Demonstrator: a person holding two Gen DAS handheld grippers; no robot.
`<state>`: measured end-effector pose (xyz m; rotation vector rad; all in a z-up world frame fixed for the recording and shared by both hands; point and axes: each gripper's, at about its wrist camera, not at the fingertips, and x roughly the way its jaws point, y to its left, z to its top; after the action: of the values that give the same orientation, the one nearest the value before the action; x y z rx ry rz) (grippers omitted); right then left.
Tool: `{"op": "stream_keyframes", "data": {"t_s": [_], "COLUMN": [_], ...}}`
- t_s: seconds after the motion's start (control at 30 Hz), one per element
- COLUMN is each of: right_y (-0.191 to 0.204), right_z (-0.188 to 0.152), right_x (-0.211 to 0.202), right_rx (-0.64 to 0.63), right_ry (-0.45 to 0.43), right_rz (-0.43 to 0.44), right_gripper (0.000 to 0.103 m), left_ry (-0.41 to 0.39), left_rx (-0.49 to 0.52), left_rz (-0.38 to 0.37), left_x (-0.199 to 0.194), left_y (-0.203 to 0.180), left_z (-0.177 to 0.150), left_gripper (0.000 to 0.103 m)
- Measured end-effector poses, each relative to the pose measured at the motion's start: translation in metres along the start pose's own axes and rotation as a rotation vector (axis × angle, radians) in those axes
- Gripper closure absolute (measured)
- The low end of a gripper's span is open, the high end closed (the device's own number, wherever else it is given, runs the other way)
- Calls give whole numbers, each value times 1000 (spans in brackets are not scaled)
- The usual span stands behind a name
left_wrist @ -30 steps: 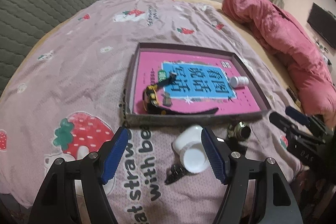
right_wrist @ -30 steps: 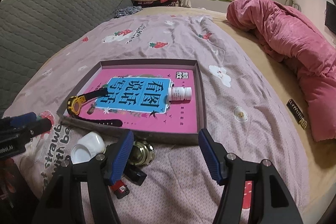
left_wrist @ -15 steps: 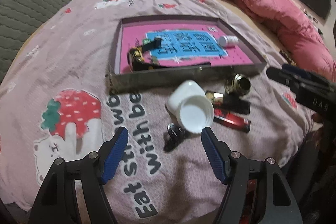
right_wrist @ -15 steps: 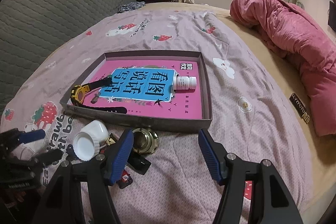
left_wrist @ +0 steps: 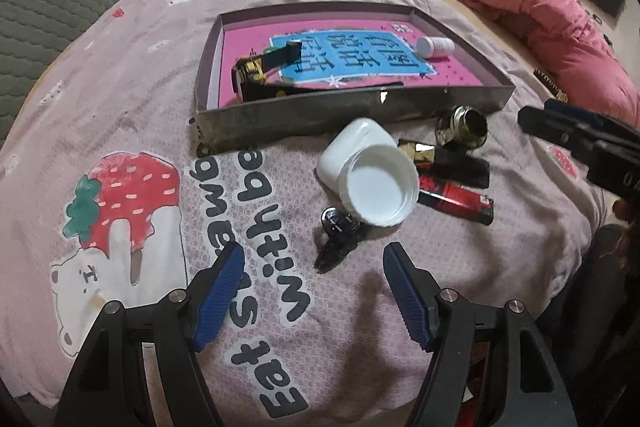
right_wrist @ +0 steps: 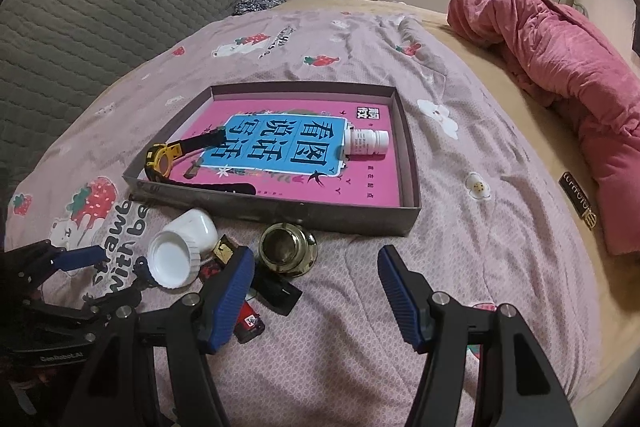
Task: Organize rigid objects
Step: 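Move the left gripper to the black hair clip while the right gripper approaches the silver metal ring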
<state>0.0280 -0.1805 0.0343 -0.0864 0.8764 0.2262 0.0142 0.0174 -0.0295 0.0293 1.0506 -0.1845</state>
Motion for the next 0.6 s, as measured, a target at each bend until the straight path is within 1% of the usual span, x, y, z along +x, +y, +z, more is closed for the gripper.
{"op": "stream_keyframes", "data": {"t_s": [0.07,0.27,0.33,0.37,0.6], "right_y": [-1,1,3,4,13], "right_z": [0,0,0,-1,-2], "right_x": [1,11,15,18,36], "right_rx": [2,-10,-16,-20,-31], "right_ry": [1,19,30,34,59], "right_rz": [-2,-9,-7,-5,-3], "right_gripper": [39,39,39,39,39], "left_ry": [5,1,3,0,-9], "left_rx": [3,15,14,14,-15], "left_rz": [9,14,14,17,-30], "left_x": [5,13,16,16,18], "left_y": [0,-3,-3,-3,1], "left_z": [0,1,2,2,6], "left_gripper": [30,36,43,48,50]}}
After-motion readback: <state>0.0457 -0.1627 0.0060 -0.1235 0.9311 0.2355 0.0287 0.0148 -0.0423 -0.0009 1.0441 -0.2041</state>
